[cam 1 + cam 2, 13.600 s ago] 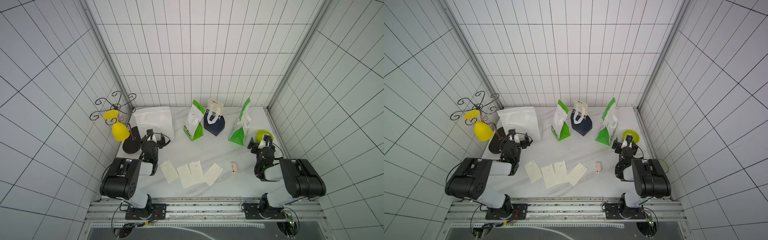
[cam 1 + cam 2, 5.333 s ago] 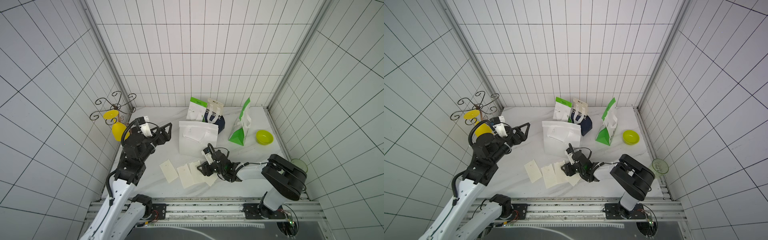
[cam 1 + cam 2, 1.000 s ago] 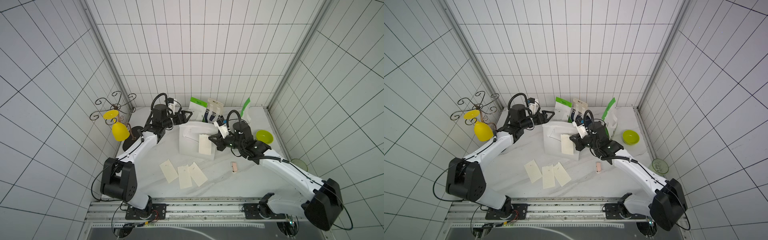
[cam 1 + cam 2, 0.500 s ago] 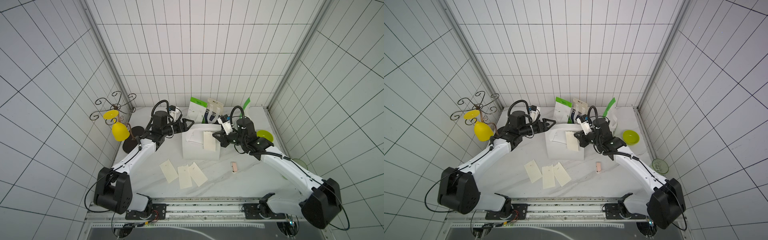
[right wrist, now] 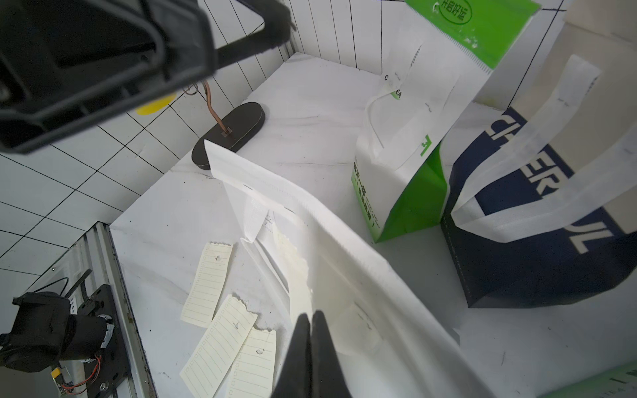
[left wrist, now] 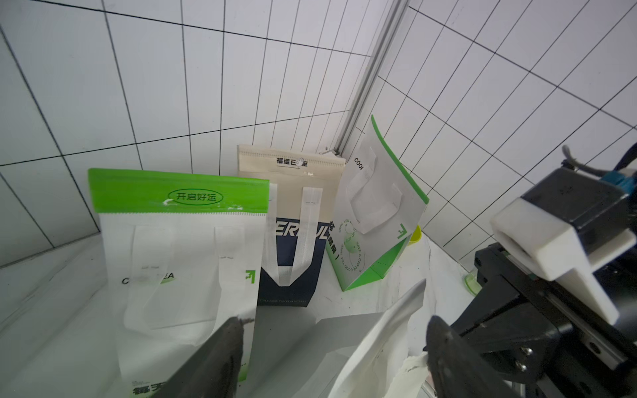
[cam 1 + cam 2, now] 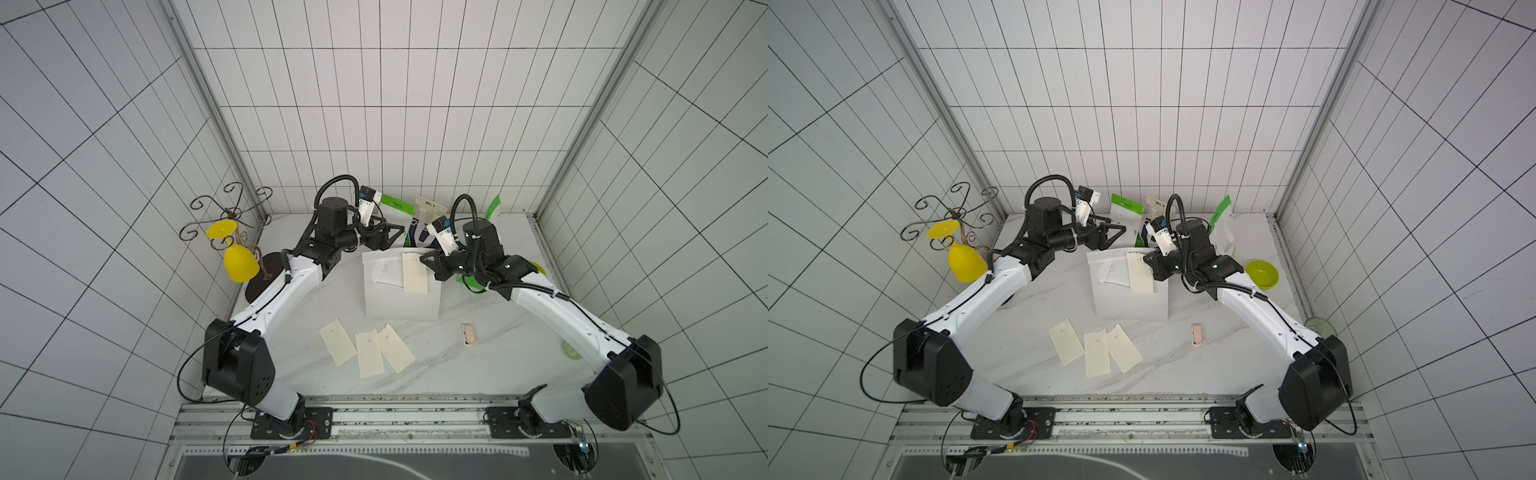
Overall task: Staple the receipts to the bags
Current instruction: Hold the receipt from the takeout bag.
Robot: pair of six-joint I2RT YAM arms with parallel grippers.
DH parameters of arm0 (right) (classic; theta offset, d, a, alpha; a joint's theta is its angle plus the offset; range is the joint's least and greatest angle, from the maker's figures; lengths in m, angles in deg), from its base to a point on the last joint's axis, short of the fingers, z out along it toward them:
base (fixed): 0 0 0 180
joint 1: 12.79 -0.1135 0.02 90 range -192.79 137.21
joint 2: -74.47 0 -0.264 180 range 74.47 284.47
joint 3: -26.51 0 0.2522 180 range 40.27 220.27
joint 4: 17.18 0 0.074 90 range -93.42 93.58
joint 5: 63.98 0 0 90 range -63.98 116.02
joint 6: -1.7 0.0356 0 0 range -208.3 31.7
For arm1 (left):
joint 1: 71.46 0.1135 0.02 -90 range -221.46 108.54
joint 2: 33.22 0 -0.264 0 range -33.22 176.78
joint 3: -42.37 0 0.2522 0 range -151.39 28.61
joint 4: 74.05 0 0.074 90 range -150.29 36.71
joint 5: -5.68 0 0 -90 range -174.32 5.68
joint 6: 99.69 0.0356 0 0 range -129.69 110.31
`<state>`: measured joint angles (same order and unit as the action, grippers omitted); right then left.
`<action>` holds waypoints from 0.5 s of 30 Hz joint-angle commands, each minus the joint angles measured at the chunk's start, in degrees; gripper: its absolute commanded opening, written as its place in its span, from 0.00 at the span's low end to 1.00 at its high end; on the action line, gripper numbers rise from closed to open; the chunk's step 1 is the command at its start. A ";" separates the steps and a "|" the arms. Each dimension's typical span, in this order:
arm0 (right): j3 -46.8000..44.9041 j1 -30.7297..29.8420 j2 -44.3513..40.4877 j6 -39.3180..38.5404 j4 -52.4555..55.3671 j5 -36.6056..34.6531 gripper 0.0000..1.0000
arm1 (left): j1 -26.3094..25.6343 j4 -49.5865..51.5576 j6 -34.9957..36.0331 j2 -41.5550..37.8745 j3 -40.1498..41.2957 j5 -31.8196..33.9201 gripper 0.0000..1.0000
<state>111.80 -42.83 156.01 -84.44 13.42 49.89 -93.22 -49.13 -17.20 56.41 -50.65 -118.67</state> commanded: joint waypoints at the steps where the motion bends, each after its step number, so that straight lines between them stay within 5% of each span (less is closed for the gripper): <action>1: 7.98 -0.31 0.96 -1.54 2.76 -1.68 0.00 | -0.76 3.78 7.79 1.42 -3.63 -1.80 0.81; 8: 8.80 -0.54 2.78 -0.34 2.13 -3.11 0.00 | -0.83 5.90 11.63 2.59 -3.96 -4.82 0.69; 15: 8.84 -0.87 3.64 -0.08 2.12 -4.22 0.00 | -0.96 7.93 14.34 4.67 -2.74 -7.08 0.70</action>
<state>114.18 -43.27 159.49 -84.22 14.78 46.77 -94.07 -42.86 -6.27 59.71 -52.97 -123.48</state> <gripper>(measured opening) 0.049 0.697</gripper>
